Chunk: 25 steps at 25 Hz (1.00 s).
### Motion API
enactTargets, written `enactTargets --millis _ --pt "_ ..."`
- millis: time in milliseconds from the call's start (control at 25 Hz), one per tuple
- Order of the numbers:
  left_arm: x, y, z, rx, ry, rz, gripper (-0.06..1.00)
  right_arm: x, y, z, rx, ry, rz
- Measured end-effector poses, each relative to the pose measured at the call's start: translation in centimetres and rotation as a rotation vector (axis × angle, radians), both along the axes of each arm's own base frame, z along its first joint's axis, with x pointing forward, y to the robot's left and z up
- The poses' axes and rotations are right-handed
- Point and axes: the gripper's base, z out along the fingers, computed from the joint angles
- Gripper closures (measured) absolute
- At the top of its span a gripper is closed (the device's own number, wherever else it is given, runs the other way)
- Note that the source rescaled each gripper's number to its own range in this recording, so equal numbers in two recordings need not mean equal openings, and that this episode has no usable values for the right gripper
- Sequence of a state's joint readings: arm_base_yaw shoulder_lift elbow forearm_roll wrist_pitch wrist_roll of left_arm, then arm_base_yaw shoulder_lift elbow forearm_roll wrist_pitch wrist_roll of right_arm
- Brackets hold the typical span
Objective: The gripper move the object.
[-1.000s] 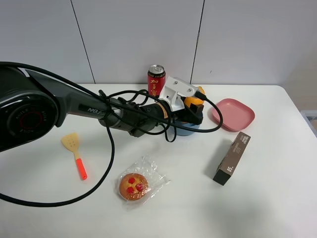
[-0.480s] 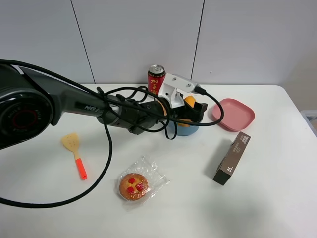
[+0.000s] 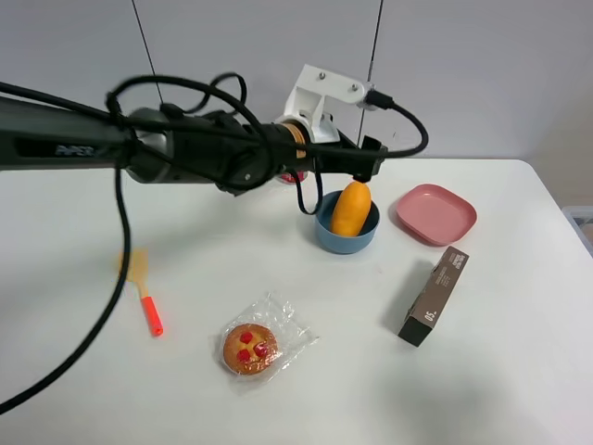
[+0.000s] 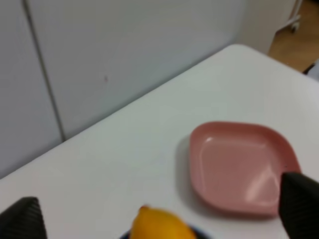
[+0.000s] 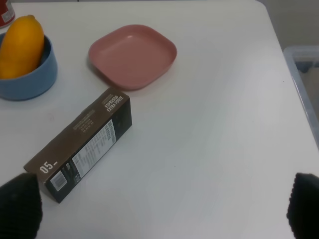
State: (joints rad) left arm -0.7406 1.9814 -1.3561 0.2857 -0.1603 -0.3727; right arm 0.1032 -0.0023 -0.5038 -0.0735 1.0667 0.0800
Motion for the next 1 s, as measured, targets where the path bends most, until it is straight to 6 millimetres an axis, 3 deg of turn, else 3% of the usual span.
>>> enactTargets --millis 160,280,440,680,840,1000 --pt "-1.2 2.6 4.4 0.14 -0.002 0.038 -0.03 0.0 0.0 0.0 0.0 0.0 0.0" --pt "-1.2 5.4 6.6 0.265 -0.017 0.07 -0.04 0.0 0.0 0.0 0.0 0.0 0.0" --pt "-0.1 10.8 8.3 0.41 0.018 0.169 -0.04 0.0 0.0 0.0 0.0 0.0 0.0" --pt "0.7 19.8 12.1 0.472 0.017 0.371 -0.04 0.0 0.0 0.0 0.0 0.0 0.0" --pt "-1.2 25.2 15.6 0.419 0.03 0.523 -0.04 0.0 0.0 0.0 0.0 0.0 0.0" --pt "-5.1 28.5 18.5 0.386 0.091 0.613 -0.04 0.0 0.0 0.0 0.0 0.0 0.0"
